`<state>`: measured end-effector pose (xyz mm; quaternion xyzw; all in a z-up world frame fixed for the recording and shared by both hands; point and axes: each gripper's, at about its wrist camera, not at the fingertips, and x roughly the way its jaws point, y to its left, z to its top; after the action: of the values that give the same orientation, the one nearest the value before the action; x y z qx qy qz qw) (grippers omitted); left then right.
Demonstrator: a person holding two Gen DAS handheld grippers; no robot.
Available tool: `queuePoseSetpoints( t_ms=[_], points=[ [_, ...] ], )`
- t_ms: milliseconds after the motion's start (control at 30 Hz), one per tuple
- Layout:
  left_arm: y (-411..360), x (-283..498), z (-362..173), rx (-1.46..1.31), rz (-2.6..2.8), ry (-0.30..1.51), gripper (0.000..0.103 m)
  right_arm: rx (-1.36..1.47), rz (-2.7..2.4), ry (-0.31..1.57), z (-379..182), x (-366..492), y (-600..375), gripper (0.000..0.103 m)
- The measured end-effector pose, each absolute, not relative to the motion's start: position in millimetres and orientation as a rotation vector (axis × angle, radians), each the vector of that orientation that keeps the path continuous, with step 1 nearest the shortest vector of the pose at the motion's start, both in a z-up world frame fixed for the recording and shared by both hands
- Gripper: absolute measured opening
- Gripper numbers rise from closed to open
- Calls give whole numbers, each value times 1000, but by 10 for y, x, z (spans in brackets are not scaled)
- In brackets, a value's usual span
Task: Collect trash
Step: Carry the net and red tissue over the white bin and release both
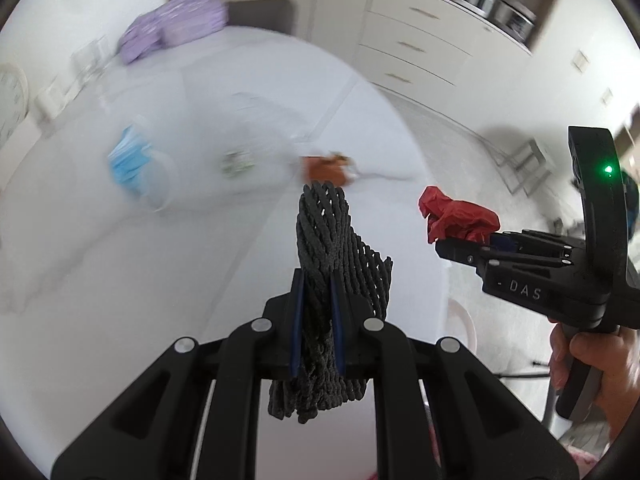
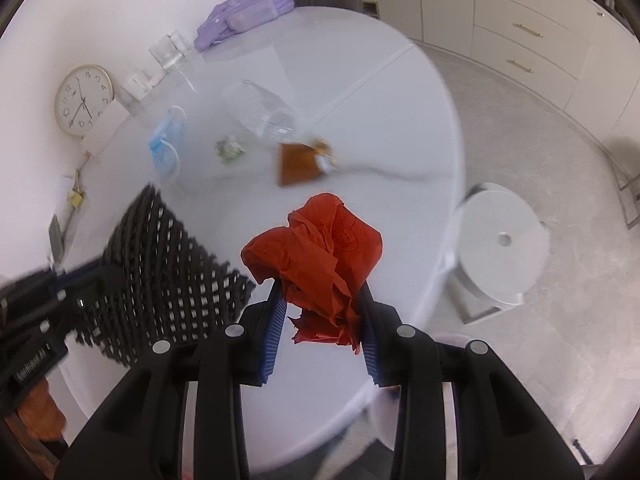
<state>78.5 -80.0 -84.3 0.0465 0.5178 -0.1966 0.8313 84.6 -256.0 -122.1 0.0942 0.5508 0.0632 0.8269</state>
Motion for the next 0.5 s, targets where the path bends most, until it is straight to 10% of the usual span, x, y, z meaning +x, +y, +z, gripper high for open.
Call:
queuePoseSetpoints(
  t_ms=[500],
  points=[
    [-2884,-75,-951,289,-616,1136,12,152,89,1265,-1645,-399,-3931,35]
  ],
)
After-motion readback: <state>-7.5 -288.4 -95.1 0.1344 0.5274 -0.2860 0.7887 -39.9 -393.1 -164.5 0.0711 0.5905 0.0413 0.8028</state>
